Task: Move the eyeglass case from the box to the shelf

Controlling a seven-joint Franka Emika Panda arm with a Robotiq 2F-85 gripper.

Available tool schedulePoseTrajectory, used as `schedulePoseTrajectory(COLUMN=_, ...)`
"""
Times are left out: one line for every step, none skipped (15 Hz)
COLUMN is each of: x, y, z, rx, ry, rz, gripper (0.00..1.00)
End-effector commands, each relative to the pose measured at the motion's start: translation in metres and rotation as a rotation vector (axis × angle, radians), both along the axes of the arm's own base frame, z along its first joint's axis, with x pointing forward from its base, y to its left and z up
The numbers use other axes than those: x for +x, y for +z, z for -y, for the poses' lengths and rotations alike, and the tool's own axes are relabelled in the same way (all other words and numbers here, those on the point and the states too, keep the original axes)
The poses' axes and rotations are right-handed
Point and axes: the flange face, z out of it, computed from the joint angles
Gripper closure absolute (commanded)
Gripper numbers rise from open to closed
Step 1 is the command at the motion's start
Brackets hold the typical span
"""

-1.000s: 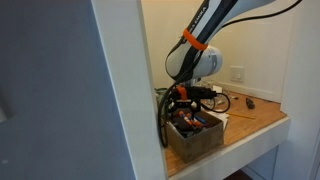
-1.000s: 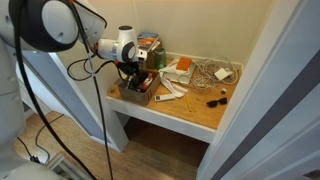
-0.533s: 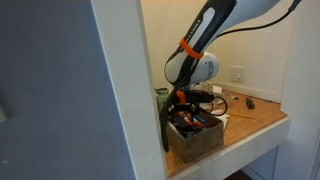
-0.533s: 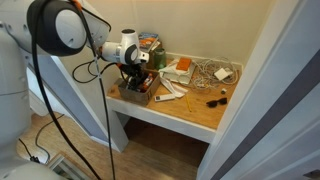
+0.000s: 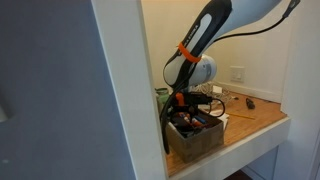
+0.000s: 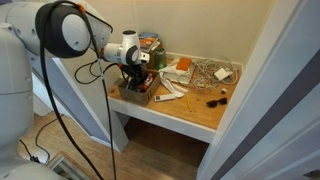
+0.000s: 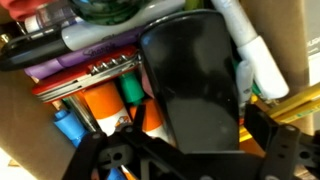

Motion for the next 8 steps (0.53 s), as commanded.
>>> schedulePoseTrajectory(x=0.008, y=-0.003, z=-0.008, rx=0.000, ry=-0.005, rz=0.004, gripper=0.25)
schedulePoseTrajectory(x=0.008, y=-0.003, z=-0.009, rx=-0.003, ry=-0.003, rz=0.005, gripper=0.32)
schedulePoseTrajectory(x=0.007, y=-0.001, z=-0.009, rx=-0.001, ry=-0.003, rz=0.002, gripper=0.39)
schedulePoseTrajectory(x=0.008, y=0.001, z=-0.009, rx=-0.001, ry=-0.004, rz=0.003, gripper=0.46)
schedulePoseTrajectory(x=0.007, y=0.004, z=-0.009, rx=0.001, ry=-0.005, rz=0.001, gripper=0.48)
schedulePoseTrajectory(x=0.006, y=0.007, z=-0.008, rx=-0.006, ry=-0.006, rz=0.001, gripper=0.48)
schedulePoseTrajectory(x=0.002, y=0.016, z=-0.006, rx=-0.021, ry=-0.022, rz=0.002, gripper=0.48)
schedulePoseTrajectory(x=0.000, y=0.022, z=-0.005, rx=-0.028, ry=-0.018, rz=0.003, gripper=0.48)
